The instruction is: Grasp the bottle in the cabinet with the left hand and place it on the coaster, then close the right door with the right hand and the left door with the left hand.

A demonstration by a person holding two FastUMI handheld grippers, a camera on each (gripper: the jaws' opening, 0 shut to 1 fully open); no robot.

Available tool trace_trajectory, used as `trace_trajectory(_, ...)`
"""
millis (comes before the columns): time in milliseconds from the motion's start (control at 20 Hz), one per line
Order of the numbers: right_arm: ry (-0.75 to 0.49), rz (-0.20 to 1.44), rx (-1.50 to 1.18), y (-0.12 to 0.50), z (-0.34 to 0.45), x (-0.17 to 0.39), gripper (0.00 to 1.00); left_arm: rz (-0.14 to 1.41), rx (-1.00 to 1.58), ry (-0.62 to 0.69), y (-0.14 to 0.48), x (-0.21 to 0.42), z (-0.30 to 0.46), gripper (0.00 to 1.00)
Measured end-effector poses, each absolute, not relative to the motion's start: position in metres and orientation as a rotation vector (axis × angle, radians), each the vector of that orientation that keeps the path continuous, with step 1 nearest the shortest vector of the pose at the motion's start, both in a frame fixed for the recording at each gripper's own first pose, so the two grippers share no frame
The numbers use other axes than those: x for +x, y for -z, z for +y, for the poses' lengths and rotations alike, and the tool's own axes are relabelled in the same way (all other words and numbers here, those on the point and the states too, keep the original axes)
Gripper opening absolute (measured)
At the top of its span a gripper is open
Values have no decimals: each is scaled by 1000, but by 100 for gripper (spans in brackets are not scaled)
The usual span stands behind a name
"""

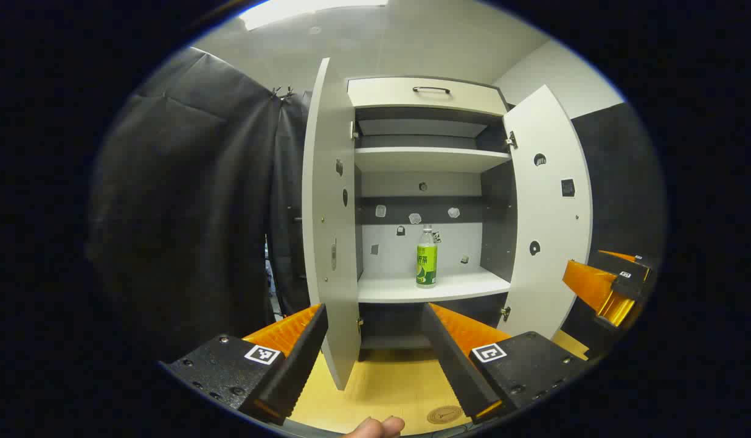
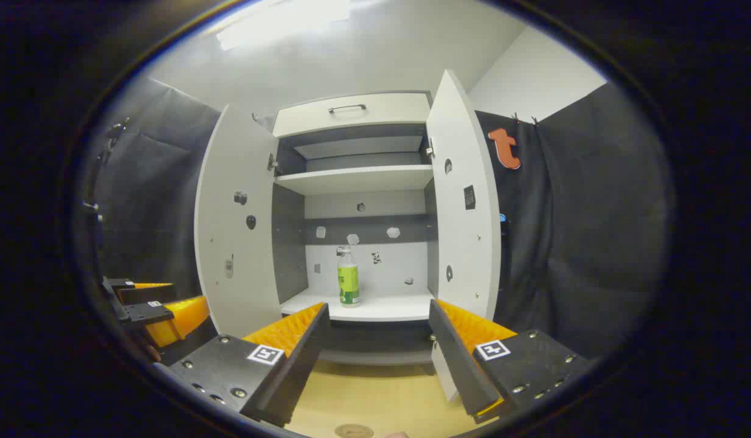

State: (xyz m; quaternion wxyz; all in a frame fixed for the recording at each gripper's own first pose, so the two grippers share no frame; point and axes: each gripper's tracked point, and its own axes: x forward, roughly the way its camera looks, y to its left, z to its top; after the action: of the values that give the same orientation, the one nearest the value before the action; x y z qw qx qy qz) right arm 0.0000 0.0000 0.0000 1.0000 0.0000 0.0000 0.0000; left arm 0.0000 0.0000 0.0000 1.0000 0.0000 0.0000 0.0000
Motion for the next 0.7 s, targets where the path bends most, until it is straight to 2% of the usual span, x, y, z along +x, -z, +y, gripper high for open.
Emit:
trace_trajectory(500, -24, -53, -60, -28, -2, -4, 99, -23, 16, 14, -33, -7, -13, 98)
trace_trajectory(550, -27, -50, -57, -29, -1, -2, 94, -22, 16, 17, -34, -4, -15, 98)
trace_trajectory(600, -24, -43, -59, -27, -2, 0, 98, -23, 17, 20, -36, -1, -15, 98)
trace_trajectory(650, -15, -40, -64, -27, -4, 2, 94, -19, 16, 26, -35, 2, -16, 99)
trace_trajectory(700, -7, -39, -67, -27, -6, 4, 99, -15, 14, 35, -34, 5, -19, 99)
